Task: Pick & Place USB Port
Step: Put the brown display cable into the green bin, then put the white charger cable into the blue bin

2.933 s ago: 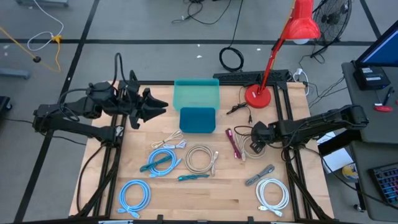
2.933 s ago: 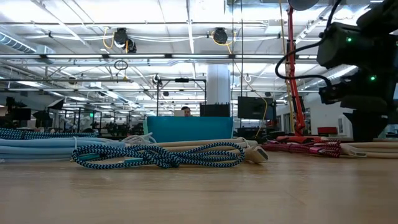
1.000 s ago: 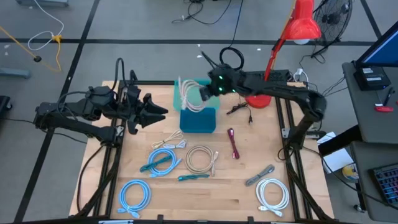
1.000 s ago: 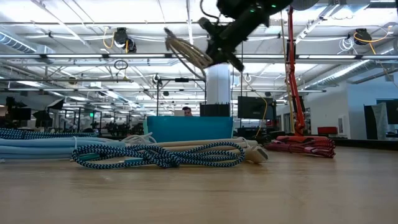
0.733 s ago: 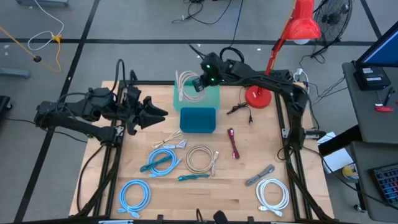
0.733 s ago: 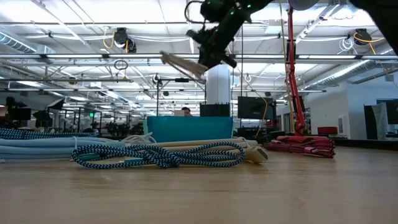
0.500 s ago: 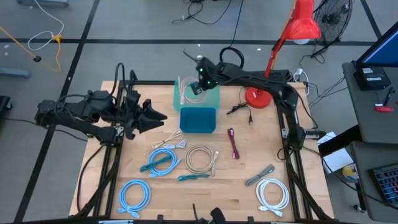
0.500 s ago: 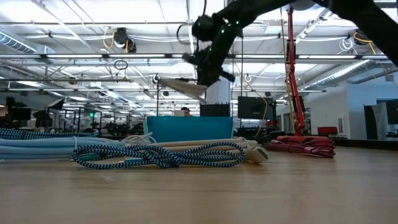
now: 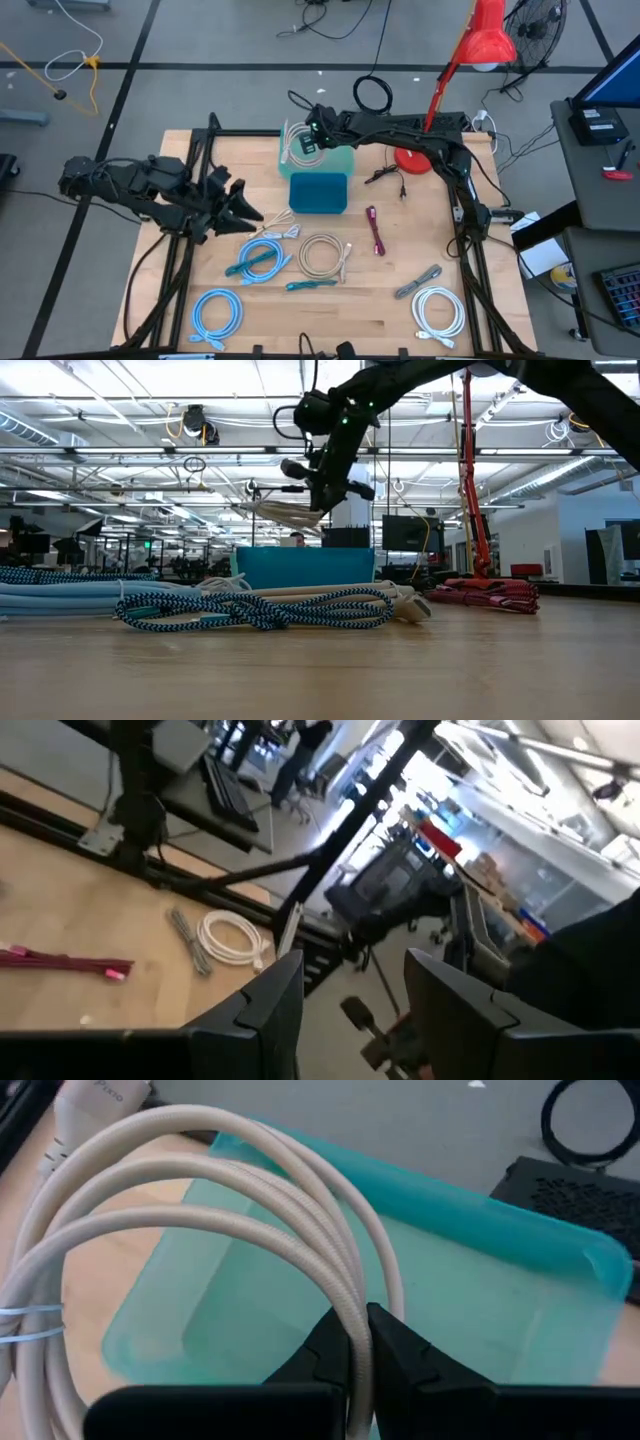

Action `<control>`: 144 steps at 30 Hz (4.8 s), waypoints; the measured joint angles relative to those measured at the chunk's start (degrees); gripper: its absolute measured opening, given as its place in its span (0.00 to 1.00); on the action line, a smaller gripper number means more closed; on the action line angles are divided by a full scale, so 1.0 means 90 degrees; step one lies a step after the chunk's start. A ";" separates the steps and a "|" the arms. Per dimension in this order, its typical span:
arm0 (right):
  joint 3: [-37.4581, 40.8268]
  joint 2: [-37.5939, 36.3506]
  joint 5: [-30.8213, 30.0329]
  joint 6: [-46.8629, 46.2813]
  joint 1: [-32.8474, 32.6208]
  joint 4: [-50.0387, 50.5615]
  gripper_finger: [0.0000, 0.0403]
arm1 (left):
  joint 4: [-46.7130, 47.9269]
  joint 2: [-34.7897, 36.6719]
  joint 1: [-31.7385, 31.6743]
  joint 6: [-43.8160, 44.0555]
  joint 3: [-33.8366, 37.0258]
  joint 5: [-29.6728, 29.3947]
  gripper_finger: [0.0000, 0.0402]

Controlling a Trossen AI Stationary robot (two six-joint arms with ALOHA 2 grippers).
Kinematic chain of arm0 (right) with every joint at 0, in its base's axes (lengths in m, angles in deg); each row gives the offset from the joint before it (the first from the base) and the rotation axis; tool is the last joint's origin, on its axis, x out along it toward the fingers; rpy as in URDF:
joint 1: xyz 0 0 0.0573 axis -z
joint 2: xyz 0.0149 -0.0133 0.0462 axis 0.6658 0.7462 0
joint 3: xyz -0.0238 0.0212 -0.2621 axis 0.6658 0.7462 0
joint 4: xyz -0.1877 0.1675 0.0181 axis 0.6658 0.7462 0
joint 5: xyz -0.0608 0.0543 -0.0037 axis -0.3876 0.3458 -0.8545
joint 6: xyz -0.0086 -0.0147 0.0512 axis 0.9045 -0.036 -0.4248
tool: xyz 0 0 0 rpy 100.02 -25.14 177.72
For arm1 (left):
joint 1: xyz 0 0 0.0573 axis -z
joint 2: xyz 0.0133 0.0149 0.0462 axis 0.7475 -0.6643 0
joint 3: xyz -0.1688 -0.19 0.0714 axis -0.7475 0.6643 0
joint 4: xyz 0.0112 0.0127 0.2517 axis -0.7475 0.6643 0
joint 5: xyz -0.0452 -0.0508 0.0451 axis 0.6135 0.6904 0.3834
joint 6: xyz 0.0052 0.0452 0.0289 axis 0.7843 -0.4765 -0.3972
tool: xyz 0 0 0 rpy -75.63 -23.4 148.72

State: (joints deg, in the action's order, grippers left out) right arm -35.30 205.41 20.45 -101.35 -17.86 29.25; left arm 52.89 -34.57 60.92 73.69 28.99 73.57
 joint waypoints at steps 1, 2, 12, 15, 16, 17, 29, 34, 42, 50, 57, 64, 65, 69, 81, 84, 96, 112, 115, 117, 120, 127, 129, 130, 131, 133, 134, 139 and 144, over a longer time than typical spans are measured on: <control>0.0002 0.0024 -0.0014 -0.0036 0.0000 0.0058 0.02 | 0.0018 0.0000 0.0050 -0.0034 0.0000 -0.0002 0.45; 0.0013 0.0040 -0.0011 -0.0069 0.0002 0.0095 0.02 | 0.0018 0.0000 0.0094 -0.0060 0.0000 -0.0002 0.45; -0.0006 0.0483 -0.0032 -0.0415 0.0049 -0.0058 0.02 | -0.0106 0.0002 0.0425 -0.0018 0.0000 -0.0045 0.45; 0.0015 0.0502 -0.0056 -0.0125 0.0046 0.0216 0.02 | -0.0111 0.0005 0.0520 0.0003 0.0000 -0.0047 0.45; 0.0007 0.0544 -0.0064 -0.0082 0.0046 0.0078 0.02 | -0.0105 0.0002 0.0554 0.0005 0.0000 -0.0048 0.45; -0.0005 0.0587 -0.0123 -0.0070 0.0046 -0.0002 0.02 | -0.0107 0.0002 0.0589 0.0005 0.0000 -0.0049 0.45; 0.0010 0.0626 -0.0350 0.0093 0.0053 0.0118 0.02 | -0.0112 0.0003 0.0788 0.0020 0.0000 -0.0053 0.45; 0.0198 0.0626 -0.0357 0.0038 0.0053 0.0005 0.02 | -0.0114 0.0004 0.0788 0.0020 0.0000 -0.0059 0.45; 0.0813 0.0626 -0.0212 -0.0250 0.0058 -0.0274 0.02 | -0.0122 0.0003 0.0788 0.0047 0.0000 -0.0168 0.45; 0.0858 0.0626 -0.0203 -0.0236 0.0039 -0.0790 0.02 | -0.0121 0.0002 0.0788 0.0044 0.0000 -0.0168 0.45; 0.0809 0.0626 -0.0370 -0.0403 0.0041 -0.0924 0.02 | -0.0120 0.0002 0.0788 0.0071 0.0000 -0.0168 0.45; 0.0809 0.0626 -0.0381 -0.0456 0.0041 -0.1252 0.02 | -0.0117 0.0002 0.0788 0.0095 -0.0002 -0.0165 0.45; 0.0809 0.0626 -0.0360 -0.0456 0.0041 -0.1218 0.02 | -0.0117 0.0003 0.0788 0.0100 -0.0002 -0.0163 0.45; 0.0809 0.0626 -0.0312 -0.0456 0.0041 -0.1202 0.02 | -0.0116 0.0004 0.0788 0.0158 -0.0002 -0.0114 0.45; 0.0809 0.0626 0.0165 -0.0171 0.0100 -0.1288 0.17 | -0.0115 0.0003 0.0788 0.0111 -0.0002 -0.0112 0.45; 0.0809 0.0626 0.0217 -0.0141 0.0093 -0.1295 0.22 | -0.0117 0.0002 0.0788 0.0095 -0.0002 -0.0112 0.45; 0.0807 0.0619 0.1050 -0.0230 0.0087 -0.1735 0.40 | -0.0120 0.0004 0.0948 0.0002 -0.0002 -0.0170 0.45; 0.0801 -0.0590 0.3763 -0.0855 -0.0463 -0.5225 0.40 | -0.0611 0.0004 0.0943 -0.0469 -0.0005 -0.0352 0.45; 0.0804 -0.0593 0.4419 -0.1540 -0.0646 -0.6501 0.40 | -0.0593 0.0002 0.0943 -0.0487 -0.0005 -0.0399 0.45; 0.0804 -0.0593 0.4878 -0.1929 -0.0791 -0.7651 0.40 | -0.0593 0.0002 0.0941 -0.0534 -0.0005 -0.0472 0.45; 0.0804 -0.0663 0.5353 -0.2657 -0.1072 -0.9159 0.39 | -0.0591 0.0002 0.0926 -0.0598 -0.0005 -0.0515 0.45; 0.0809 -0.1422 0.5772 -0.2204 -0.1916 -0.8329 0.33 | -0.0571 0.0002 0.0736 -0.0626 -0.0005 -0.0510 0.45; 0.0807 -0.1810 0.5542 -0.1462 -0.2178 -0.6997 0.31 | -0.0558 0.0002 0.0670 -0.0625 -0.0005 -0.0508 0.45; 0.0807 -0.2024 0.5338 -0.1024 -0.2310 -0.6204 0.31 | -0.0547 0.0002 0.0651 -0.0624 -0.0005 -0.0506 0.45; 0.0807 -0.2248 0.4986 -0.0601 -0.2447 -0.5343 0.30 | -0.0534 0.0002 0.0627 -0.0624 -0.0005 -0.0489 0.45; 0.0804 -0.2642 0.3944 0.0077 -0.2683 -0.3613 0.29 | -0.0525 0.0002 0.0574 -0.0624 -0.0005 -0.0464 0.45; 0.0804 -0.2862 0.3301 0.0281 -0.2804 -0.2713 0.29 | -0.0525 0.0002 0.0546 -0.0624 -0.0005 -0.0457 0.45; 0.0804 -0.3631 0.0674 -0.0264 -0.3378 0.0920 0.29 | -0.0521 0.0002 0.0415 -0.0650 -0.0005 -0.0456 0.45; 0.0806 -0.3859 -0.0049 -0.1817 -0.3859 0.3355 0.34 | -0.0518 0.0002 0.0238 -0.0569 -0.0005 -0.0548 0.45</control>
State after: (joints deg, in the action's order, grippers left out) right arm -28.05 170.68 20.00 -117.70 -52.60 59.45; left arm 48.23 -34.55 63.07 68.57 28.94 68.63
